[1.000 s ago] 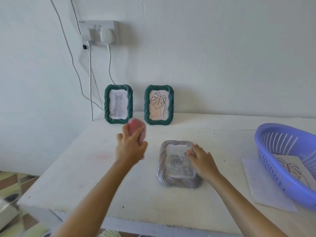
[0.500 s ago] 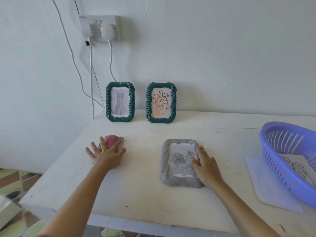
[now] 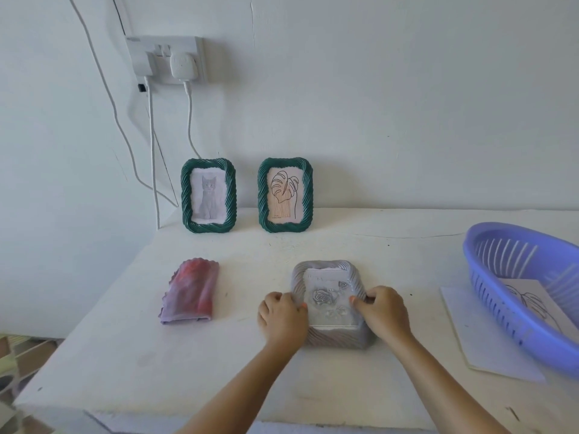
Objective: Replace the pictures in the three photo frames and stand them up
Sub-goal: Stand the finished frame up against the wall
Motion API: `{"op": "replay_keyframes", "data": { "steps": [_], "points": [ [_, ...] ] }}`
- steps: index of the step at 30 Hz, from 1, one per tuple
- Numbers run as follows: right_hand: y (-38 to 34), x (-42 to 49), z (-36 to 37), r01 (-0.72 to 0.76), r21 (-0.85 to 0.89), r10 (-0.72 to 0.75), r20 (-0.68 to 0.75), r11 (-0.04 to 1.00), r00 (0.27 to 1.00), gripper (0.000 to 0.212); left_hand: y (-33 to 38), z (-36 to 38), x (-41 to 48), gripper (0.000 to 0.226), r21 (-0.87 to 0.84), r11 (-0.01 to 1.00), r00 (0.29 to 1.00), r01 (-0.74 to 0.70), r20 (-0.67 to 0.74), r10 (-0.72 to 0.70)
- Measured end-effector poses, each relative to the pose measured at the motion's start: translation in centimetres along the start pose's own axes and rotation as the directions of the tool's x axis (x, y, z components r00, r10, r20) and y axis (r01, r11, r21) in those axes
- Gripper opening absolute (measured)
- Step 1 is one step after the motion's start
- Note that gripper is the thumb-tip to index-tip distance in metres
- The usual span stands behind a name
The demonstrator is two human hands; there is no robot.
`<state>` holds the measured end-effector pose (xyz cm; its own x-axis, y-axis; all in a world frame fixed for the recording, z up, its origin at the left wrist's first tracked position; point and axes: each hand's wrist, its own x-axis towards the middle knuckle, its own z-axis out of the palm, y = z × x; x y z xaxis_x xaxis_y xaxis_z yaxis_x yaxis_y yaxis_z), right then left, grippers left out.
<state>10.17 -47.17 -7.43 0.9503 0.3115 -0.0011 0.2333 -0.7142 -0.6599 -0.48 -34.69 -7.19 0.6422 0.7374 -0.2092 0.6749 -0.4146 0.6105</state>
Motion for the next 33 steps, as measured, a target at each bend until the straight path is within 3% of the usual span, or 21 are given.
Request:
{"op": "replay_keyframes", "data": {
  "steps": [3, 6, 8, 10, 13, 19, 24, 33],
  "points": [
    [0.2, 0.6, -0.5, -0.128, 0.346, 0.109, 0.075, 0.929, 0.991, 0.017, 0.0, -0.5, 0.4, 0.041, -0.229, 0.973, 0.999, 0.027, 0.045, -0.017],
    [0.0, 0.9, -1.4, -0.329, 0.662, 0.152, 0.312, 0.673, 0.938, 0.017, 0.5, -1.4, 0.2, 0.034, -0.680, 0.727, 0.989, 0.098, 0.147, 0.004],
    [-0.1, 1.3, -2.2, -0.397, 0.677, 0.101, 0.433, 0.620, 0.896, 0.013, 1.1, -2.2, 0.7, 0.037, -0.775, 0.612, 0.976, 0.158, 0.218, 0.024],
    [-0.3, 1.8, -3.0, -0.410, 0.657, 0.039, 0.501, 0.633, 0.864, 0.006, 1.7, -2.8, 1.4, 0.039, -0.810, 0.561, 0.964, 0.170, 0.255, 0.076],
    [-0.6, 3.4, -3.9, -0.389, 0.670, -0.025, 0.520, 0.632, 0.854, 0.017, 2.9, -3.2, 2.3, 0.037, -0.832, 0.539, 0.959, 0.130, 0.244, 0.145],
    [-2.4, 9.2, -6.8, -0.291, 0.744, -0.064, 0.408, 0.602, 0.911, 0.013, 7.7, -2.4, 6.4, 0.035, -0.857, 0.509, 0.951, 0.083, 0.220, 0.216],
    [-3.0, 16.6, -8.3, -0.219, 0.802, -0.054, 0.297, 0.556, 0.953, 0.028, 13.3, -1.2, 11.7, 0.030, -0.890, 0.454, 0.943, 0.025, 0.172, 0.285],
    [-1.6, 26.9, -6.9, -0.169, 0.784, -0.011, 0.218, 0.598, 0.976, 0.025, 17.8, 3.1, 20.3, 0.035, -0.917, 0.394, 0.957, 0.061, 0.166, 0.237]
  ]
}}
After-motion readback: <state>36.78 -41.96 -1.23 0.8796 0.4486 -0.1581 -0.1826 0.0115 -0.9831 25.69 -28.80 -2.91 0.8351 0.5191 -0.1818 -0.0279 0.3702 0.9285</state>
